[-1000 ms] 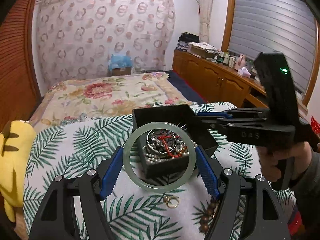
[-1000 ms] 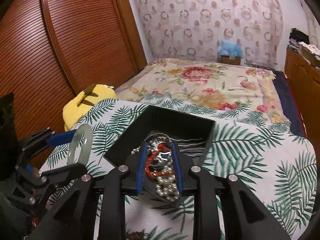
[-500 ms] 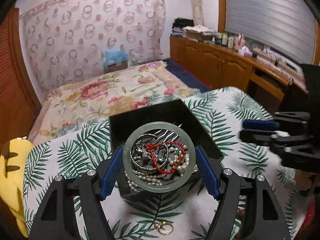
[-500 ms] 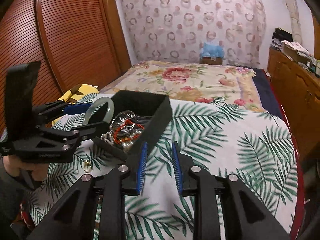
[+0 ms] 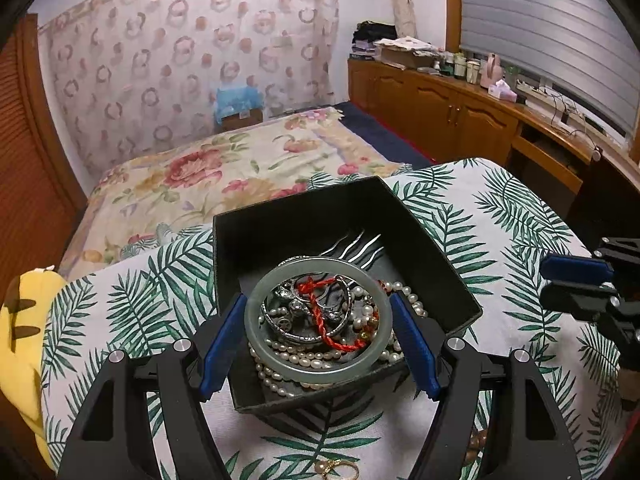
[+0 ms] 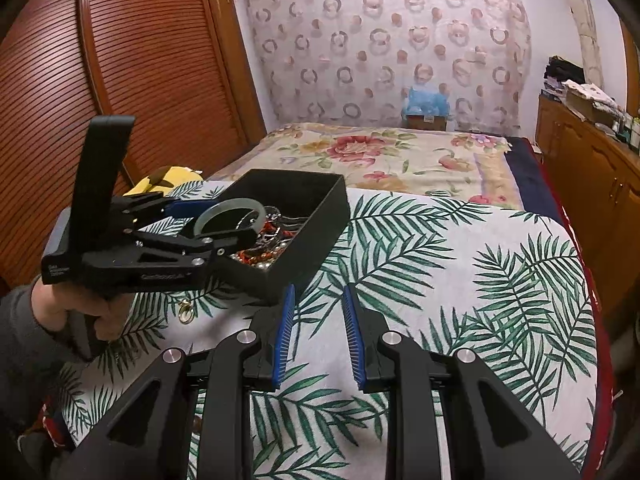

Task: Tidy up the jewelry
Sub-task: 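Grasp the brown bead bracelet with the right tool while the left tool grasps the green-stone chain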

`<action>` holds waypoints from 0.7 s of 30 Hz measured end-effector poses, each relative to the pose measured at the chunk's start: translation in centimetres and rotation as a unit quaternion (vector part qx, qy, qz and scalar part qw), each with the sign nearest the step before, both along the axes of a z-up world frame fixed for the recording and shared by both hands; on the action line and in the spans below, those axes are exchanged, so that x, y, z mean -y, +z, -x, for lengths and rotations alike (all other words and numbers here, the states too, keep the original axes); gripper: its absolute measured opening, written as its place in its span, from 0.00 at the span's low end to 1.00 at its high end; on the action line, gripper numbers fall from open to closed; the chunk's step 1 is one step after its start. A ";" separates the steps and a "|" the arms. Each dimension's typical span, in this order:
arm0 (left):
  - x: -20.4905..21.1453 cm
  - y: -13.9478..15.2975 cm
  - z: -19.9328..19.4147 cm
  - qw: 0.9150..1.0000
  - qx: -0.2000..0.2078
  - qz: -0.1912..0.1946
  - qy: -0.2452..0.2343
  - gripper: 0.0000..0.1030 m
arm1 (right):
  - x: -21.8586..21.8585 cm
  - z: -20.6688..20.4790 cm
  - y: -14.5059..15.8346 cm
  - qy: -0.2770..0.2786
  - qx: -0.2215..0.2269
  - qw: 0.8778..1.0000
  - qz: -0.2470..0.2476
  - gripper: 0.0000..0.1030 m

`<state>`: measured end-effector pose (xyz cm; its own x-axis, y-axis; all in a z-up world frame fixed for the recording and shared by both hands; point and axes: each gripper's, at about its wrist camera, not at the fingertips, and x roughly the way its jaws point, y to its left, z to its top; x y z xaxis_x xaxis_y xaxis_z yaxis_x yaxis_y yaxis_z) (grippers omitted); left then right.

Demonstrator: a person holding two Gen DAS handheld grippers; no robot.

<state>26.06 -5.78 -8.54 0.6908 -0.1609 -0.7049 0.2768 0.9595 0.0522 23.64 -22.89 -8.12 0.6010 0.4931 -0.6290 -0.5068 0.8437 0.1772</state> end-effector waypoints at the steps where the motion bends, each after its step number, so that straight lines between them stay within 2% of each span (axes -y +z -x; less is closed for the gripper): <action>1: 0.0 0.0 0.0 1.000 0.001 -0.001 0.000 0.67 | -0.1 0.1 0.1 0.001 0.001 1.000 0.000 0.27; 7: -0.4 0.7 0.9 1.000 0.010 0.008 0.001 0.71 | -0.8 1.3 0.4 0.008 0.010 1.000 0.003 0.26; 11: -1.1 1.5 2.9 0.999 0.020 0.024 -0.002 0.71 | -0.9 2.7 0.3 0.018 0.011 1.000 0.002 0.26; 21: -3.4 1.7 8.4 0.999 0.024 0.043 -0.004 0.72 | -3.4 5.3 -2.7 0.065 -0.021 0.996 0.054 0.26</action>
<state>17.68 -2.39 -6.81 0.7215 -0.2249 -0.6549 0.2831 0.9589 -0.0175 18.34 -19.53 -10.79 0.5075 0.4938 -0.7061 -0.6076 0.7861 0.1130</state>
